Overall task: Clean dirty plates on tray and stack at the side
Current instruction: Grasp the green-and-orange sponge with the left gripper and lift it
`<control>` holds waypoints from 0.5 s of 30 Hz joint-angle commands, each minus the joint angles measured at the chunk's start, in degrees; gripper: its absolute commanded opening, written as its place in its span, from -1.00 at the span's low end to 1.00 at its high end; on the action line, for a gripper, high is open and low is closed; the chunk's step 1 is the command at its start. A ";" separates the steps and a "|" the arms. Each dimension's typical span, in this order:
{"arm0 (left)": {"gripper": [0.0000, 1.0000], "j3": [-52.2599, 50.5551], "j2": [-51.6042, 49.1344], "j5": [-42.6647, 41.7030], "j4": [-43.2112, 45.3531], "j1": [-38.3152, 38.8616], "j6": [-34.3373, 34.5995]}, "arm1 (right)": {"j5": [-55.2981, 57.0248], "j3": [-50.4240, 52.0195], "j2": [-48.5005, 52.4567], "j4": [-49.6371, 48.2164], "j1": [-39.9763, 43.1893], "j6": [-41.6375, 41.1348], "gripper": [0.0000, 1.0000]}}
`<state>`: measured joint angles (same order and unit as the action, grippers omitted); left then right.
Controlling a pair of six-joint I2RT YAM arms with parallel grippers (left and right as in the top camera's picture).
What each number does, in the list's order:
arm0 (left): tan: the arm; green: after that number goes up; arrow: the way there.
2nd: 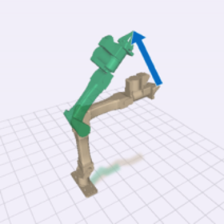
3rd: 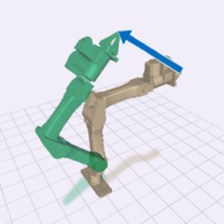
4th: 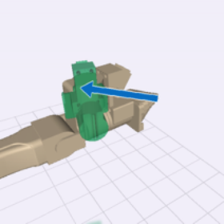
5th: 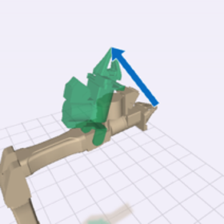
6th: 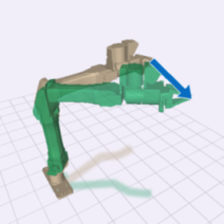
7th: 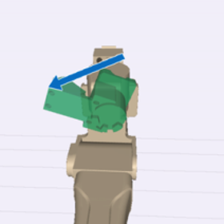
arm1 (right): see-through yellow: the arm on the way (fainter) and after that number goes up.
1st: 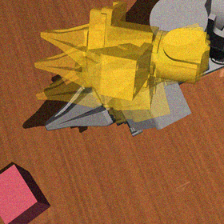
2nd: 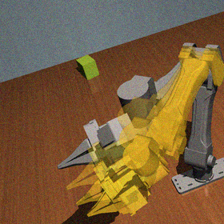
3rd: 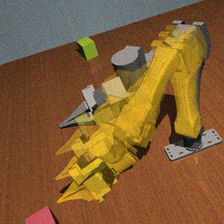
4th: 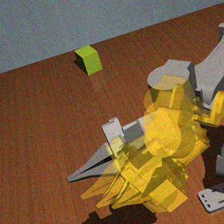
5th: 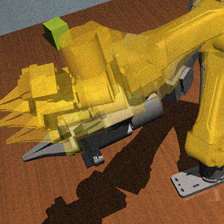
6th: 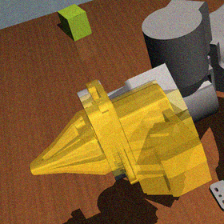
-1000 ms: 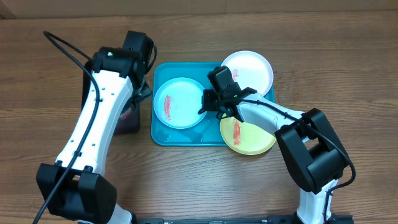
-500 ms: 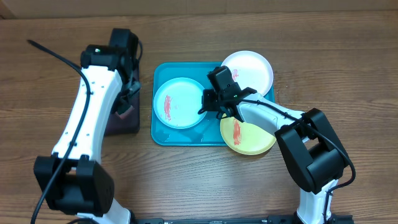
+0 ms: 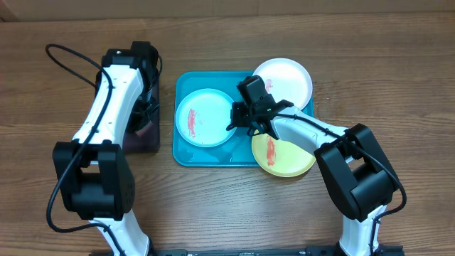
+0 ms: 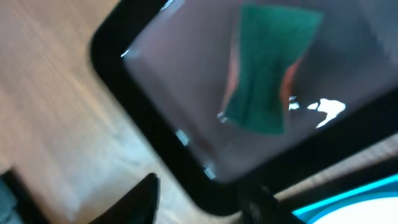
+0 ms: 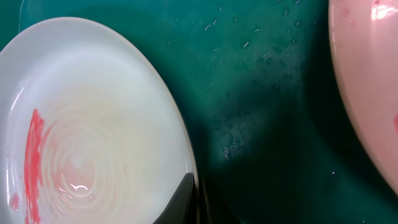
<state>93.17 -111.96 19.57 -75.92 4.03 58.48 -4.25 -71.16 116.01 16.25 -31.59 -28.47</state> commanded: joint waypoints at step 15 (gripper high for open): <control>-0.36 0.68 -5.79 0.50 14.34 5.35 -5.16 | 0.13 -1.29 0.83 -0.52 -0.22 -0.04 -0.93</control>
<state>93.17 -117.10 18.90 -63.02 8.32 51.77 -4.25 -71.16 116.01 16.08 -31.59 -28.47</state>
